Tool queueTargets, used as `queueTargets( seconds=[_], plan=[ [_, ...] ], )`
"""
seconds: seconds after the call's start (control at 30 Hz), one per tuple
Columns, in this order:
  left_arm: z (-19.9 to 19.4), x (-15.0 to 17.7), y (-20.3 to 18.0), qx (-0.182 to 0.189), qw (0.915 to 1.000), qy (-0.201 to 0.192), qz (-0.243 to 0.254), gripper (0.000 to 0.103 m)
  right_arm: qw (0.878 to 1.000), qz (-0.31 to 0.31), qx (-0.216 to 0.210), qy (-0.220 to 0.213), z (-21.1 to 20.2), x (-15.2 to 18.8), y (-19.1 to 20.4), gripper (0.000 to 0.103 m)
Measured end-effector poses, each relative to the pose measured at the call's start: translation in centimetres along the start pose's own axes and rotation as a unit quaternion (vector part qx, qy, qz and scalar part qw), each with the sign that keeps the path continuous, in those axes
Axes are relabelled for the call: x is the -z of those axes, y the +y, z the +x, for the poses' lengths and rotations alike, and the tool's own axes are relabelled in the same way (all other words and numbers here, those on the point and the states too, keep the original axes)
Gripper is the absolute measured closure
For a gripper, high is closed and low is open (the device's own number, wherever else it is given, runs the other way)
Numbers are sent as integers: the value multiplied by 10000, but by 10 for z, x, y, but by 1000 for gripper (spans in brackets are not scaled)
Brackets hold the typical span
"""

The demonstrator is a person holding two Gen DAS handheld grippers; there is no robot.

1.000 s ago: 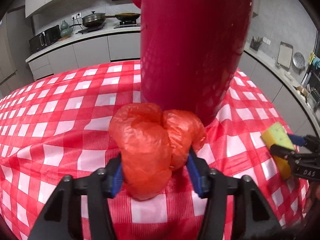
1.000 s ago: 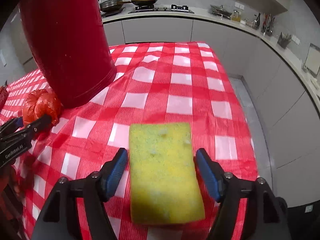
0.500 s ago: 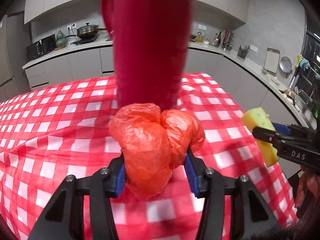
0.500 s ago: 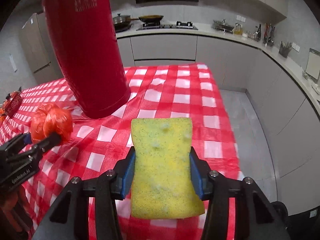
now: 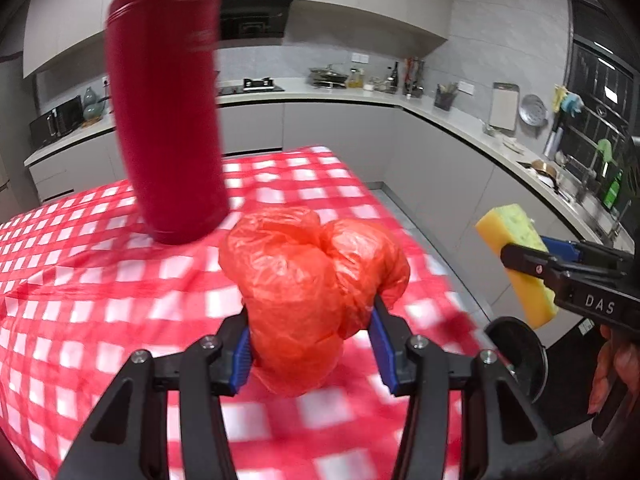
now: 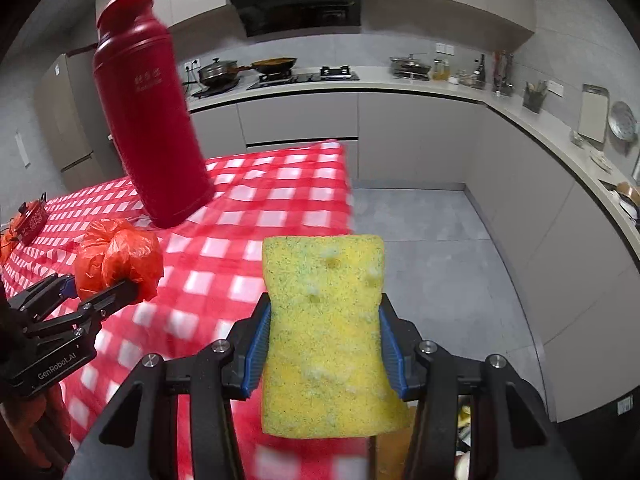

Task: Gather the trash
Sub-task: 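Carry the red bag and yellow sponge over the black bin with both tools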

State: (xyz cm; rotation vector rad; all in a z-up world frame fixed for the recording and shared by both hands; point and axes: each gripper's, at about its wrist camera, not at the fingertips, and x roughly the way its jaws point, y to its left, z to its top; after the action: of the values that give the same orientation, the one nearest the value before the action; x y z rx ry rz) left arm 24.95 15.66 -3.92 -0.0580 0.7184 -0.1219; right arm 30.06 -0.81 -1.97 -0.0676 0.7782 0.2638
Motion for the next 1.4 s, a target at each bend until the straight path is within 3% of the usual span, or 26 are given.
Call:
queueTargets(
  seconds=[0.3, 0.7, 0.9, 1.4],
  plan=[
    [-11, 14, -119, 61, 9999, -23, 152, 51, 9998, 122, 23, -144, -64, 40, -109, 52],
    [-12, 42, -228, 185, 9996, 71, 200, 51, 9999, 58, 124, -95, -115, 93, -225, 52],
    [7, 62, -263, 261, 9988, 286, 293, 52, 9998, 87, 129, 82, -107, 124, -257, 52],
    [63, 120, -318, 436, 9944, 943, 174, 51, 9960, -110, 35, 887, -38, 206, -300, 52]
  ],
)
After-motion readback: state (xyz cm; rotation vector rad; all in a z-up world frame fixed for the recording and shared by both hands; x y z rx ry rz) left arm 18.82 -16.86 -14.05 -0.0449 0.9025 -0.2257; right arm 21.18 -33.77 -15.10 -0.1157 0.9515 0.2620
